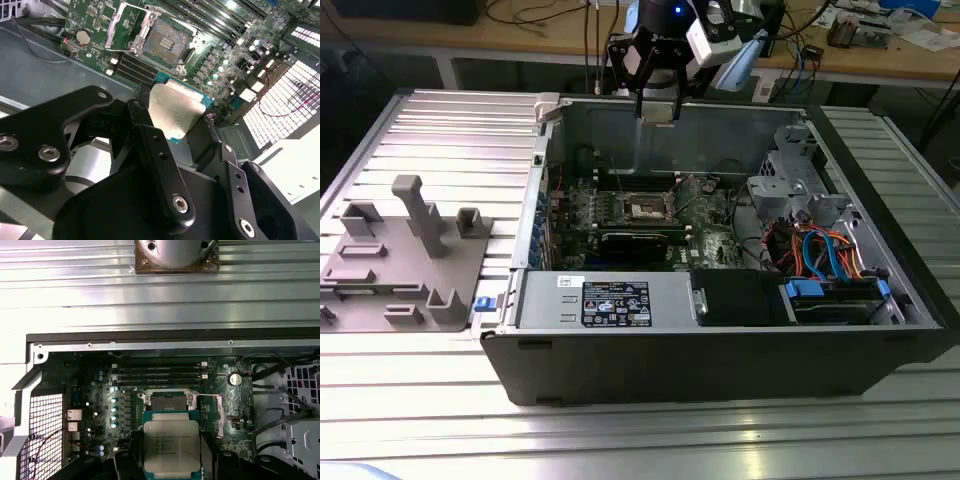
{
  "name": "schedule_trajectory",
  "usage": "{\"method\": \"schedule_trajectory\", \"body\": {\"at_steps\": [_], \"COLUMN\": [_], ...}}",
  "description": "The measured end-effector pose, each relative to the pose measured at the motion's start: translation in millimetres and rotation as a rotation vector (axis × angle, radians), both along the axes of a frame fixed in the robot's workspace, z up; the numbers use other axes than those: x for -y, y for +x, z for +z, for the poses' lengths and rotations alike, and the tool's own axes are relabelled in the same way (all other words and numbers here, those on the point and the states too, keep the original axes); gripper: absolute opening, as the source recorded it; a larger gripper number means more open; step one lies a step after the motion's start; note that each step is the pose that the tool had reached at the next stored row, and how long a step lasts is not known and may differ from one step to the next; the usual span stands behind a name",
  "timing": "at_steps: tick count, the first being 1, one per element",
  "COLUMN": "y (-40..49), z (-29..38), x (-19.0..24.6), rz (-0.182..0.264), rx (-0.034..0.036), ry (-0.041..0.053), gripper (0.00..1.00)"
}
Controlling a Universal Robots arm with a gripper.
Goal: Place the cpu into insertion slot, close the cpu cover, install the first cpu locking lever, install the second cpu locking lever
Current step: 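Place the cpu into insertion slot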
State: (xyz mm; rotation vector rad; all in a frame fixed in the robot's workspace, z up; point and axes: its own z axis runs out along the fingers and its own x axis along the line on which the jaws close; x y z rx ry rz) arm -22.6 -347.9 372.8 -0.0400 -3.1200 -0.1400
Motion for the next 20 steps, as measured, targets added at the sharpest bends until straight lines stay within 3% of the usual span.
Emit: {"method": "schedule_trajectory", "body": {"at_steps": [20], "y": [0.0], "z": [-6.2], "x": [0.0], "rz": [0.0], "rx": [0.0], "ry": [0.0], "gripper": [0.54]}}
